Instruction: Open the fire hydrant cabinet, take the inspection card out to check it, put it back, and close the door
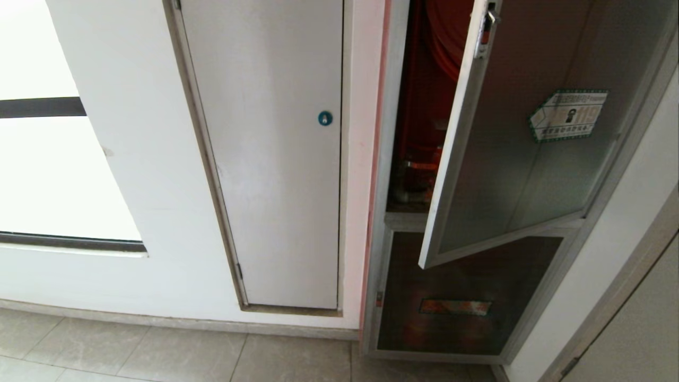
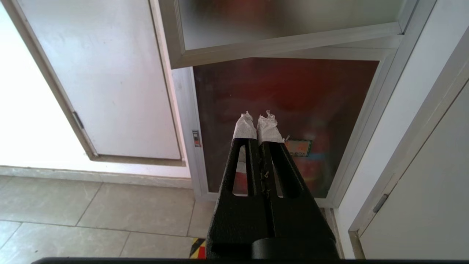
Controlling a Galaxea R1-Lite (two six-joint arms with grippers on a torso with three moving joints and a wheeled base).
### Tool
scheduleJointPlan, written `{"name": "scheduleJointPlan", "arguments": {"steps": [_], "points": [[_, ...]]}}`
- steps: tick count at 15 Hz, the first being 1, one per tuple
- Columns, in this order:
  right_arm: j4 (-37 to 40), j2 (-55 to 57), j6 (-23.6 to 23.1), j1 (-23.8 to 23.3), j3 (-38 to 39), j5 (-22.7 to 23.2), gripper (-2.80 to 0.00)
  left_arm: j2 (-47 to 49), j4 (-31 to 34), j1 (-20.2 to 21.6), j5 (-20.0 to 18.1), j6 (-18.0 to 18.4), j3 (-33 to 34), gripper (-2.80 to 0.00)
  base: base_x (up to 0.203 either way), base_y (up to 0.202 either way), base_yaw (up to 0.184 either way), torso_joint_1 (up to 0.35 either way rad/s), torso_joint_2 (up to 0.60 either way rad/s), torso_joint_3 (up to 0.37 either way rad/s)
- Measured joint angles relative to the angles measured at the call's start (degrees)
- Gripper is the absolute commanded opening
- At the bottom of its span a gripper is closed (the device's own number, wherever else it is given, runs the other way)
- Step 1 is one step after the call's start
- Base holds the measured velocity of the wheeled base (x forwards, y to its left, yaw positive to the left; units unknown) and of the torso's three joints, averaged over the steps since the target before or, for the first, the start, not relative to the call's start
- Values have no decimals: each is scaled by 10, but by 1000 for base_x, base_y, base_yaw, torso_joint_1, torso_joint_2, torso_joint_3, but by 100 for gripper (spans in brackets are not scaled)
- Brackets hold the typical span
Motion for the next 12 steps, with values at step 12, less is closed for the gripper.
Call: {"name": "scheduleJointPlan", "arguments": {"steps": [12], "points": [[0,0,0,0,0,0,-280,0,-1,0,0,2,0,-280,10,0,0,0,0,0]]}}
